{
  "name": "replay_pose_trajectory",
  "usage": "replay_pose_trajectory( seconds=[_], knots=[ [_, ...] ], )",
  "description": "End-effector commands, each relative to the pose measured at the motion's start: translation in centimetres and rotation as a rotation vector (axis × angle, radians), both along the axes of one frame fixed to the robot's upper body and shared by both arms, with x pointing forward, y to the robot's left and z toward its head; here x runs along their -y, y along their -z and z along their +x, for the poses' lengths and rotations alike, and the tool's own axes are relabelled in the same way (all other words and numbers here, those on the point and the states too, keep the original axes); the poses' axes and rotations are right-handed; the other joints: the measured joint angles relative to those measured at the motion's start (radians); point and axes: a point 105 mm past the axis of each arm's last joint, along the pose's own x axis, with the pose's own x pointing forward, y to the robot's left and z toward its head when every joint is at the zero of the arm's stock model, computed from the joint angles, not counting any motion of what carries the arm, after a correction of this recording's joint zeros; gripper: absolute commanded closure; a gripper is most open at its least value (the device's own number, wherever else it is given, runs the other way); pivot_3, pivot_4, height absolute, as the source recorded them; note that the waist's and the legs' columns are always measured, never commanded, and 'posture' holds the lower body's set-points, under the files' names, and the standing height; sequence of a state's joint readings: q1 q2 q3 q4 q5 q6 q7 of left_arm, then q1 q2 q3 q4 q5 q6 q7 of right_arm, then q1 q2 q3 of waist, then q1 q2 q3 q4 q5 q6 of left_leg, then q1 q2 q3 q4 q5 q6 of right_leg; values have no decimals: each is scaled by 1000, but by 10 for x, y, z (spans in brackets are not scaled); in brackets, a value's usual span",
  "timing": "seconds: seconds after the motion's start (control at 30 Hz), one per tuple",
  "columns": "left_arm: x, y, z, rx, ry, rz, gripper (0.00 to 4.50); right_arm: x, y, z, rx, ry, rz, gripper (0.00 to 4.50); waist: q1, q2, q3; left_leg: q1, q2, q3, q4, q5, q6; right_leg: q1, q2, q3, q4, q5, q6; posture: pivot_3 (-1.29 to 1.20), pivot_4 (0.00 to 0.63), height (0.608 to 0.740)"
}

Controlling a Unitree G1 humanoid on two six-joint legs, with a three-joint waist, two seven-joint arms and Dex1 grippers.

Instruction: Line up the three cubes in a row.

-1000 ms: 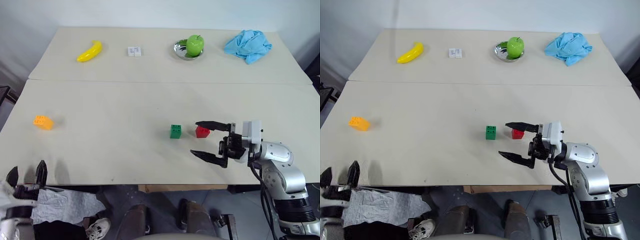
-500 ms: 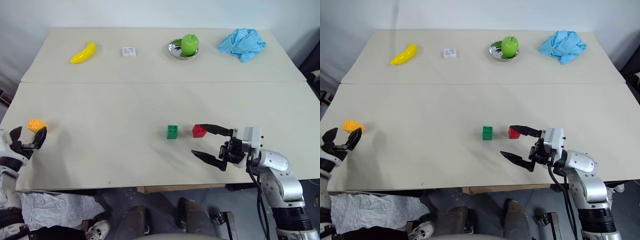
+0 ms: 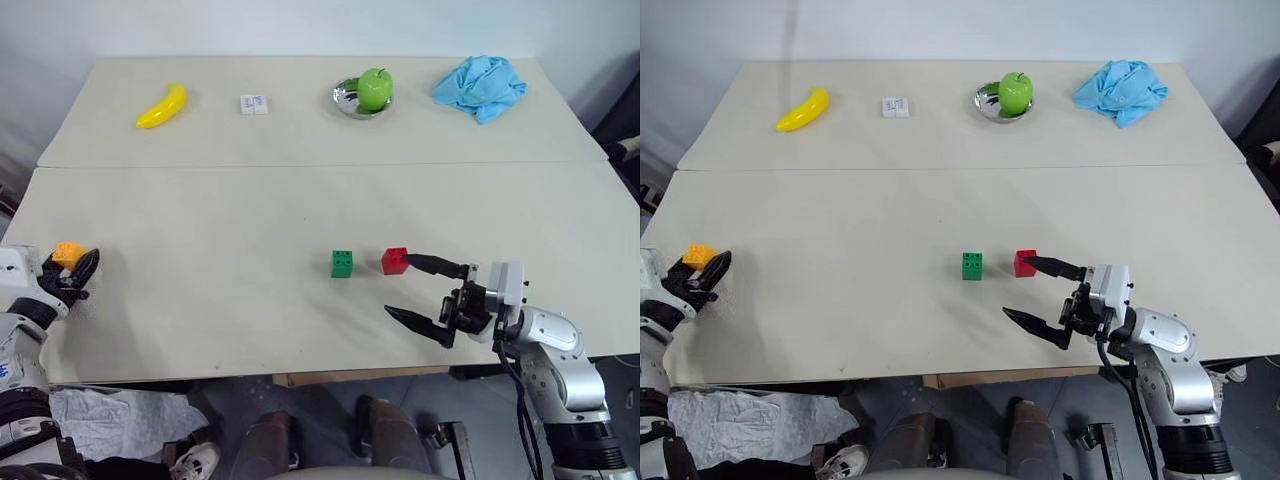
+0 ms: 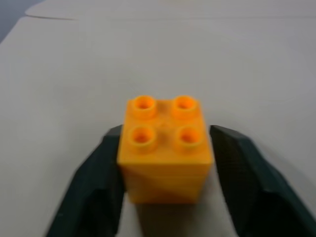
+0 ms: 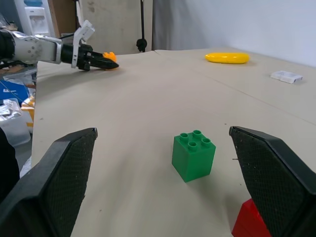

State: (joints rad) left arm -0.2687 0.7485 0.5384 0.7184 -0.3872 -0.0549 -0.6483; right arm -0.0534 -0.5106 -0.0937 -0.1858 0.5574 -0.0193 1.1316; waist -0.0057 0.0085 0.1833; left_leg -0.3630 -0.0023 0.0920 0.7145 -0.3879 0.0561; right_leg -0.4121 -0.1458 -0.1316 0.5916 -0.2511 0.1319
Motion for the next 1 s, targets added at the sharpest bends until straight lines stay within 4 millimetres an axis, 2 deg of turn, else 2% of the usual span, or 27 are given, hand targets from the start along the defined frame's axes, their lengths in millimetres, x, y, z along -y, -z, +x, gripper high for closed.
replay_pose_trajectory(
  seconds=[0.03, 0.07, 0.1, 0.13, 0.17, 0.27, 0.37, 0.5, 0.67, 1.0],
  knots=[
    [31, -26, 7, 88, 190, 30, 2981, 10, -5, -2, 33, 47, -8, 0, 5, 0, 0, 0, 0, 0, 0, 0, 0, 0, 0, 0, 0, 0, 0, 0, 150, 740],
    [45, -32, 8, 112, 267, 27, 2972, 11, -4, -3, 34, 54, -11, 0, 9, 0, 0, 0, 0, 0, 0, 0, 0, 0, 0, 0, 0, 0, 0, 0, 150, 740],
    [84, -42, 8, 133, 507, 28, 2972, 14, -5, -5, 32, 62, -11, 0, 12, 0, 0, -1, -1, -1, 1, 0, 0, 0, -1, 0, 1, 0, 0, 0, 150, 740],
    [113, -47, 6, 129, 691, 34, 2972, 17, -6, -8, 29, 66, -10, 0, 17, 0, 0, 0, -1, -1, 1, 0, 0, 1, -2, 0, 1, 0, 0, 0, 150, 740],
    [133, -48, 7, 103, 805, 51, 2972, 19, -7, -10, 22, 68, -9, 0, 20, 0, 0, -1, -2, -2, 2, 0, 0, 1, -2, 0, 1, 0, 1, 0, 150, 740],
    [167, -44, 15, 41, 1010, 168, 2972, 23, -5, -13, 11, 75, -20, 0, 26, 0, 0, 0, -2, -1, 2, 0, 1, 2, -2, 1, 1, 1, 1, 0, 150, 740],
    [213, -43, 32, 18, 1251, 245, 2972, 28, -3, -17, 5, 89, -37, 0, 27, 0, 0, 2, -3, 2, 2, 0, 0, 3, 2, 1, 1, 1, 1, 0, 150, 740],
    [249, -37, 50, -22, 1415, 294, 2972, 31, -4, -18, 15, 112, -43, 0, 23, 0, 0, 2, -3, 8, 1, 0, -1, 3, 6, 2, -1, 0, 1, 0, 150, 740],
    [268, -28, 60, -85, 1496, 356, 2972, 33, -6, -21, 31, 159, -36, 0, 3, 0, 0, 0, 0, 12, 1, 0, -1, 1, 10, 2, -4, 0, 1, 0, 150, 740],
    [281, -16, 60, -109, 1543, 383, 2972, 35, -9, -32, 33, 183, 9, 0, 10, -1, 0, -5, 1, 10, 4, 0, -1, -1, 9, 2, -3, 1, 1, 0, 150, 740]
  ],
)
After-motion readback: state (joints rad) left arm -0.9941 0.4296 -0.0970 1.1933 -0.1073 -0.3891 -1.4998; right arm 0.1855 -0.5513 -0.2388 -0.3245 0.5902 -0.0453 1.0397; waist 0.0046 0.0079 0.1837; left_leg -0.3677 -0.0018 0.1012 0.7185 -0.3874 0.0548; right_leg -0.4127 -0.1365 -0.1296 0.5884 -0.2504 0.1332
